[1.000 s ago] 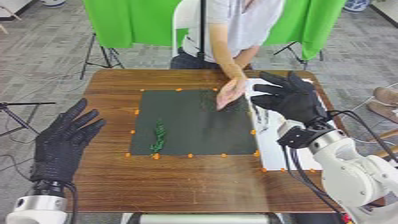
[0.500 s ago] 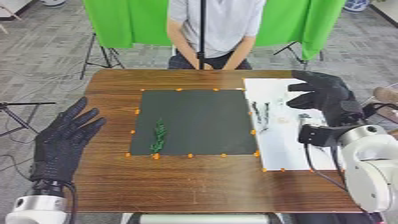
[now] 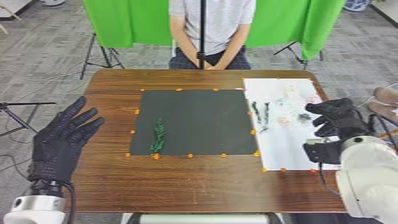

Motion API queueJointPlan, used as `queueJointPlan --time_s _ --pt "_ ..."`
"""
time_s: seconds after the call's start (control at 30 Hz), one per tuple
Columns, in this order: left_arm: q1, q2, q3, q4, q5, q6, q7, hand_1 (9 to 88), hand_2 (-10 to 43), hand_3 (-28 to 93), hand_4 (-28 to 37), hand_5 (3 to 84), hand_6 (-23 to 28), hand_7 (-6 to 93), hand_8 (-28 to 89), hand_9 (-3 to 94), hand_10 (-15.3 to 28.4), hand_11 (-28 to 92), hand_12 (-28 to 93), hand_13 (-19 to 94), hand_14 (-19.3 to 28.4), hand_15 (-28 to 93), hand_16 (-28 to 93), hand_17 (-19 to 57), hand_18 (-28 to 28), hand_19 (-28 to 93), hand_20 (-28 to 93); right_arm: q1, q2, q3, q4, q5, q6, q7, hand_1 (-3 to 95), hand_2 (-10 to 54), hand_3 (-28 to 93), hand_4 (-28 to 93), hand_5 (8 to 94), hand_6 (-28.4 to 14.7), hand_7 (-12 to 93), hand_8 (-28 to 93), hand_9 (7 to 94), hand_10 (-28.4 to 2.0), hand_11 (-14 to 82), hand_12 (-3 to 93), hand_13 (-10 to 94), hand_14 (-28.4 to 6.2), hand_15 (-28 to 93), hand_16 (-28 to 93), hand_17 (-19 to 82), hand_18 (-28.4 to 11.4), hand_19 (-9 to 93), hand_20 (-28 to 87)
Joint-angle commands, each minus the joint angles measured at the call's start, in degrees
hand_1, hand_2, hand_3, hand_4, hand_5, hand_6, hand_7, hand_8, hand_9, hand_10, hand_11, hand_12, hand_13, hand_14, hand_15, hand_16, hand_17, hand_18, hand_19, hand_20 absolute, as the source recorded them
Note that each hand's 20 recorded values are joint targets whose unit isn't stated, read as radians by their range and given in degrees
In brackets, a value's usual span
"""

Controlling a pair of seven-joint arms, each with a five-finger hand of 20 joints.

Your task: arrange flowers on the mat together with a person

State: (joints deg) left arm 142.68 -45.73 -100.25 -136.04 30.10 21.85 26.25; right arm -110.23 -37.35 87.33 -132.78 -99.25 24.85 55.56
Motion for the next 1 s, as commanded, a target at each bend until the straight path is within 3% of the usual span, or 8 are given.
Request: queueJointPlan --time_s 0.03,0.17,0.27,0.33,0.37,0.5,0.8,1.0 --pt "0.90 -0.34 -0.53 -0.18 0.16 -0.10 -0.25 21.7 8.9 75 -25.5 34.9 7.4 9.2 -8 32.3 16.1 19 10 22 22.9 45 -8 -8.8 17.6 38 14 1.44 1.90 -2.72 2.22 -10.41 -2.62 9.95 33.5 -0.5 67 -20 53.4 -9.4 11 -10 64.1 -21.7 27.5 16.3 66 -15.4 65 9 37 -25.6 93 -6" --pt "0.88 -0.34 -0.69 -0.20 0.08 -0.04 -0.36 21.6 8.9 75 -25.5 34.9 7.3 9.3 -8 32.2 16.2 19 10 22 22.9 45 -8 -8.8 17.6 38 14 0.83 1.15 -1.85 2.55 -11.18 -8.60 13.15 34.2 -1.1 66 -20 54.1 -9.9 10 -10 64.9 -22.3 27.1 16.1 67 -15.5 65 9 38 -25.8 93 -6" --pt "0.75 -0.67 -0.89 -0.13 0.19 -0.14 -0.70 21.6 8.8 75 -25.4 34.9 7.3 9.3 -8 32.3 16.2 19 10 22 23.0 45 -8 -8.8 17.6 38 14 0.28 1.62 -2.65 3.62 -14.30 -10.25 15.93 35.3 -1.9 66 -19 54.8 -10.0 10 -10 64.0 -22.9 25.3 15.6 67 -16.1 65 9 38 -26.1 93 -6" --pt "1.13 -0.39 -0.91 -0.19 -0.10 0.01 -0.19 21.6 8.8 75 -25.4 34.9 7.3 9.3 -8 32.3 16.2 19 10 22 22.9 45 -8 -8.8 17.6 38 14 -0.47 1.80 -2.02 3.95 -13.93 -11.47 16.74 35.7 -2.1 66 -19 54.7 -10.0 9 -10 64.0 -23.1 25.1 15.7 67 -16.4 65 9 38 -26.2 93 -7" --pt "1.16 -0.69 -1.11 -0.26 0.15 -0.13 -0.73 21.6 8.8 75 -25.5 34.9 7.3 9.3 -8 32.3 16.2 19 10 22 22.9 45 -8 -8.8 17.6 38 14 -0.83 1.63 -1.85 4.13 -14.07 -12.45 17.32 35.9 -2.3 66 -19 54.6 -9.9 9 -10 64.3 -23.2 25.2 15.8 67 -16.3 65 9 38 -26.3 93 -7" --pt "1.25 -0.37 -1.06 -0.30 -0.23 0.19 -0.23 21.6 8.8 75 -25.5 34.9 7.3 9.3 -8 32.3 16.1 19 10 22 22.9 45 -8 -8.8 17.6 38 14 -0.84 2.04 -2.58 5.55 -14.13 -15.37 19.03 37.1 -3.1 65 -19 54.7 -10.0 9 -10 65.5 -23.3 27.7 17.1 67 -16.4 66 10 38 -26.5 93 -7" --pt "0.73 -0.38 -0.89 -0.23 -0.01 0.07 -0.66 21.6 8.7 75 -25.6 34.8 7.4 9.3 -8 32.3 16.1 19 10 22 22.9 45 -8 -8.8 17.6 38 14 3.75 3.14 -8.78 9.36 -15.80 -20.63 22.50 39.4 -4.8 65 -19 54.2 -7.6 7 -10 65.8 -23.1 28.1 17.2 68 -15.9 65 10 39 -26.6 93 -7" --pt "1.27 0.15 -0.89 -0.32 -0.42 0.37 0.13 21.6 8.8 75 -25.6 34.9 7.4 9.3 -8 32.2 16.1 19 10 22 22.9 45 -8 -8.8 17.6 38 14 7.92 3.65 -13.30 12.01 -16.30 -23.95 23.79 40.8 -6.4 65 -19 54.3 -7.8 6 -9 65.0 -22.6 27.4 16.7 68 -15.6 65 10 39 -26.6 93 -7"
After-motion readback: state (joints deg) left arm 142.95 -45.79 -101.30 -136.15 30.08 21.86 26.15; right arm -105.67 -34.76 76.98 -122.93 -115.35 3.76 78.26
